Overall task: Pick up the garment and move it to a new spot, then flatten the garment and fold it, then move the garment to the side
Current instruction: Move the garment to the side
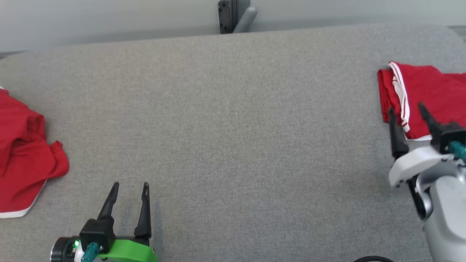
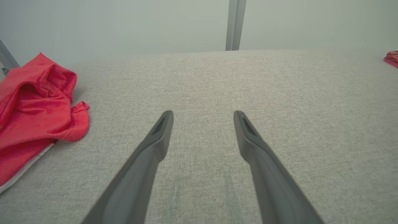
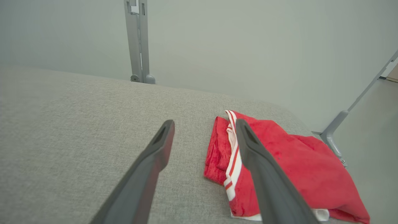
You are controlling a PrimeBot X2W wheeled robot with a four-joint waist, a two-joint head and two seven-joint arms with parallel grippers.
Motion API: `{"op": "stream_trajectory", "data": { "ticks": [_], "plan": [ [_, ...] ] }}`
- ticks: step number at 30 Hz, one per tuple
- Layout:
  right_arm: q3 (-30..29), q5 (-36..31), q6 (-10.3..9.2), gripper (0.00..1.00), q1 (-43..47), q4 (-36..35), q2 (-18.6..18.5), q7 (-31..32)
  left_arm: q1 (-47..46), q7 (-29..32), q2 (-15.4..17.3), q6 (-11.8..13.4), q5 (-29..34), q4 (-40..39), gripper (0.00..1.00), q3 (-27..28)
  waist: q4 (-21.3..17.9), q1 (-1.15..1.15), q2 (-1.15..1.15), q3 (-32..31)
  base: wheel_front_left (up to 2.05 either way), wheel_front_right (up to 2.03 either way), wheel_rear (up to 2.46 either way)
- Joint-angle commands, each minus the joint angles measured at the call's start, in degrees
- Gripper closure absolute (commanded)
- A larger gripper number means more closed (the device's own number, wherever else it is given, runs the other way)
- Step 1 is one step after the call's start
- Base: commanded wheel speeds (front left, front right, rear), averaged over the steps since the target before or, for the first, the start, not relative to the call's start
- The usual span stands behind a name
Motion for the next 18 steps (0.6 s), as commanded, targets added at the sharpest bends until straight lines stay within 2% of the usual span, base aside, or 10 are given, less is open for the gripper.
{"op": "stream_trajectory", "data": {
  "ticks": [1, 5, 7, 10, 18],
  "plan": [
    [0.9, 1.3, -0.10, 0.00, 3.0, -0.8, 0.9, 0.0, 1.5, 0.0, 0.0, 0.0, -0.7, 0.5, 0.00, 0.1, 0.9, 0.00, 0.00, -5.3, 0.00, 0.00, 0.00],
    [2.7, 3.0, -0.10, 0.00, 7.7, -2.5, 3.3, 0.0, 2.9, 0.0, 0.0, 0.8, -1.6, 0.9, 0.00, 1.0, 0.9, 0.00, 0.00, -7.6, 0.00, 0.00, 0.00],
    [3.5, 4.6, -0.10, 0.00, 11.3, -4.0, 6.0, 0.0, 4.2, 0.0, 0.1, 1.3, -2.3, 1.1, 0.00, 1.7, 0.6, 0.00, 0.00, -9.0, 0.00, 0.00, 0.00],
    [3.1, 5.0, -0.10, 0.00, 14.1, -5.6, 8.0, 0.0, 4.6, 0.0, 0.0, 1.6, -3.0, 1.1, 0.00, 1.9, 0.4, 0.00, 0.00, -9.9, 0.00, 0.00, 0.00],
    [3.1, 3.6, -0.10, 0.00, 18.7, -9.6, 10.3, 0.0, 5.1, 0.0, 0.0, 2.7, -4.4, 1.3, 0.00, 3.0, 0.0, 0.00, 0.00, -11.6, 0.00, 0.00, 0.00]
  ]
}}
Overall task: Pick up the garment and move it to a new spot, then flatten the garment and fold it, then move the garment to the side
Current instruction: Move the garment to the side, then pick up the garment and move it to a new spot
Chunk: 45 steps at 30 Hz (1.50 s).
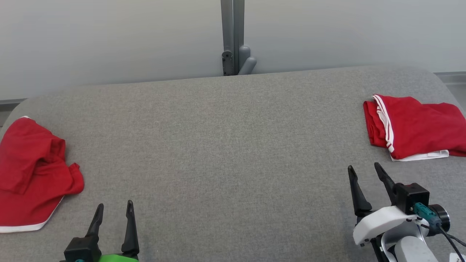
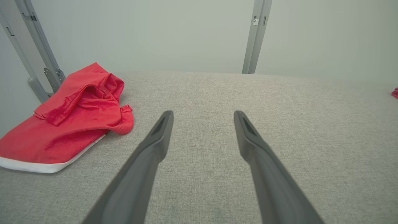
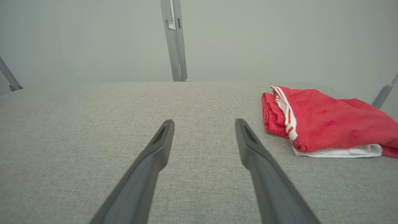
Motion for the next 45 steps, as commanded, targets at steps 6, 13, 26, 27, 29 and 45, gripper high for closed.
{"op": "stream_trajectory", "data": {
  "ticks": [6, 13, 26, 27, 29, 45],
  "plan": [
    [-1.0, -0.5, -0.09, 0.00, 3.6, -4.7, 1.1, 0.0, 1.8, 0.0, 0.1, 0.7, -1.2, -0.7, 0.00, 0.8, -0.9, 0.01, 0.00, -1.9, 0.00, 0.00, 0.00],
    [0.1, -0.8, -0.09, 0.00, 6.0, -7.1, 1.6, 0.0, 3.4, 0.0, 0.1, 1.5, -2.9, -1.1, 0.00, 1.6, -1.7, 0.01, 0.00, -2.9, 0.00, 0.00, 0.00],
    [0.7, -0.2, -0.09, 0.00, 6.8, -7.5, 1.9, 0.0, 2.6, 0.0, 0.1, 1.6, -3.0, -1.2, 0.00, 2.1, -1.2, 0.01, 0.00, -2.2, 0.00, 0.00, 0.00],
    [0.9, -0.1, -0.09, 0.00, 6.9, -7.5, 1.9, 0.0, 2.4, 0.0, 0.1, 1.8, -3.2, -1.1, 0.00, 2.2, -0.7, 0.01, 0.00, -2.1, 0.00, 0.00, 0.00],
    [1.0, 0.0, -0.09, 0.00, 7.1, -7.8, 1.9, 0.0, 2.2, 0.0, 0.1, 1.9, -3.3, -0.9, 0.00, 2.1, 0.9, 0.01, 0.00, -1.8, 0.00, 0.00, 0.00],
    [5.2, 0.8, -0.08, 0.00, 6.3, -7.1, 2.3, 0.0, 2.5, 0.0, 0.2, 1.5, -2.1, 0.0, 0.00, 7.1, 24.1, 0.01, 0.00, -0.3, 0.00, 0.00, 0.00]
  ]
}}
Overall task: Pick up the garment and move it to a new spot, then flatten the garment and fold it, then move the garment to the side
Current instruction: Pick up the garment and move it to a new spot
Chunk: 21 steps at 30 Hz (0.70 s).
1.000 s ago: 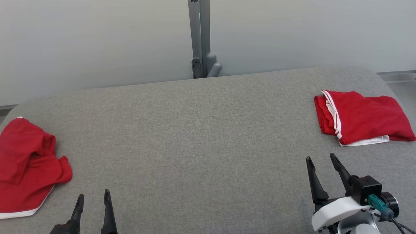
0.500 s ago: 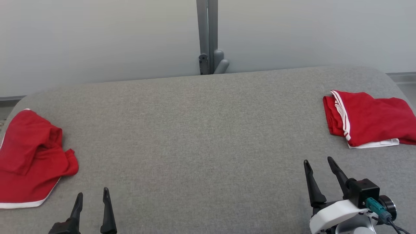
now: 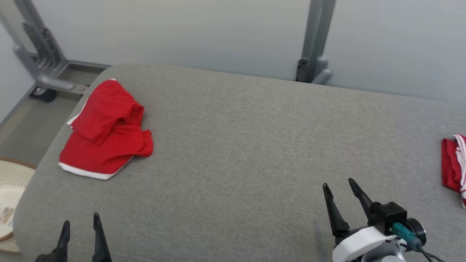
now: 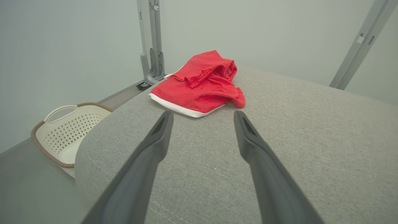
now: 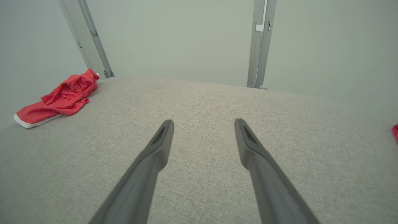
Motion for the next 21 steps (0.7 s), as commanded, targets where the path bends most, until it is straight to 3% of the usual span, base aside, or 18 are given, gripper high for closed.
{"op": "stream_trajectory", "data": {
  "ticks": [1, 5, 15, 21],
  "plan": [
    [0.5, 0.3, -0.07, 0.00, -0.7, 0.3, -0.1, 0.0, 0.3, 0.0, 0.2, -0.2, 0.3, 0.1, 0.00, 0.7, 11.3, 0.00, 0.00, 1.2, 0.00, 0.00, 0.00],
    [3.1, 0.1, -0.07, 0.00, -1.9, 0.9, -0.1, 0.0, 1.6, 0.0, 0.2, -0.8, -2.0, 0.2, 0.00, 2.2, 15.4, 0.00, 0.00, 1.8, 0.00, 0.00, 0.00],
    [8.2, 1.6, -0.08, 0.00, -5.6, 3.2, -1.3, 0.0, 3.2, 0.0, 0.2, 0.0, -6.0, 0.2, 0.00, 2.7, 16.5, 0.00, 0.00, 3.5, 0.00, 0.00, 0.00],
    [6.3, 1.0, -0.08, 0.00, -3.4, 2.5, -1.9, 0.0, -0.9, 0.0, 0.2, -3.1, -7.0, 6.1, 0.00, 1.7, 15.8, 0.00, 0.00, 3.8, 0.00, 0.00, 0.00]
  ]
}}
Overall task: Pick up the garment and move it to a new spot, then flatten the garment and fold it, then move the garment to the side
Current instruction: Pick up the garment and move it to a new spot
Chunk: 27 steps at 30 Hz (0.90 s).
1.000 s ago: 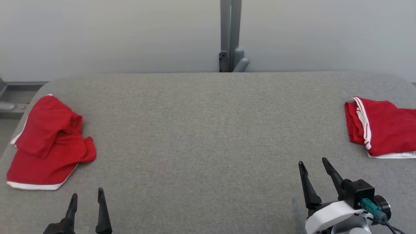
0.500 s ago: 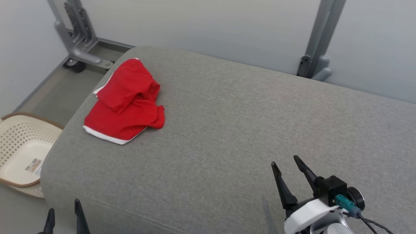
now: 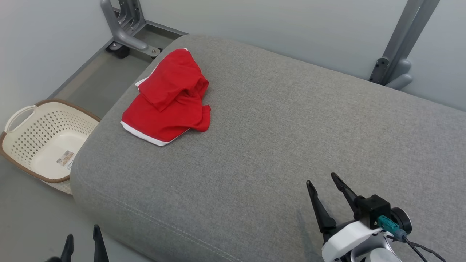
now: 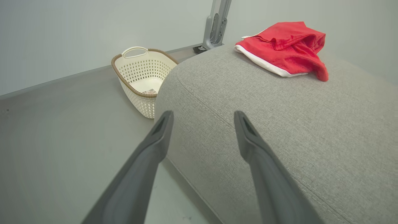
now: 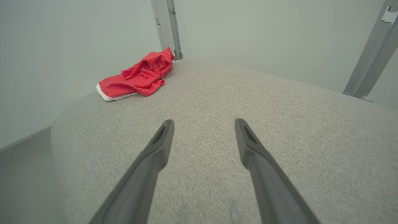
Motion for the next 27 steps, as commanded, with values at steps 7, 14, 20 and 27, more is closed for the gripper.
{"op": "stream_trajectory", "data": {
  "ticks": [7, 14, 20, 27],
  "plan": [
    [0.9, -1.6, -0.09, 0.00, -1.0, -2.4, -4.0, 0.0, -13.3, 0.0, 1.0, -3.2, 0.4, 7.4, 0.00, 1.7, -5.4, 0.00, 0.00, 5.9, 0.00, 0.00, 0.00],
    [2.6, -1.8, -0.08, 0.00, -4.2, -6.1, -8.3, 0.0, -25.3, 0.0, 7.2, -3.5, -4.8, 13.2, 0.00, -7.3, -11.0, 0.00, 0.00, 12.3, 0.00, 0.00, 0.00],
    [3.1, -2.0, -0.09, 0.00, -6.5, -10.0, -10.7, 0.0, -33.2, 0.0, 12.4, -3.5, -8.3, 18.3, 0.00, -12.4, -15.4, 0.00, 0.00, 17.7, 0.00, 0.00, 0.00],
    [2.1, -2.4, -0.09, 0.00, -7.5, -13.1, -12.1, 0.0, -40.9, 0.0, 15.2, -3.5, -9.1, 27.4, 0.00, -16.9, -19.0, 0.00, 0.00, 21.6, 0.00, 0.00, 0.00]
  ]
}}
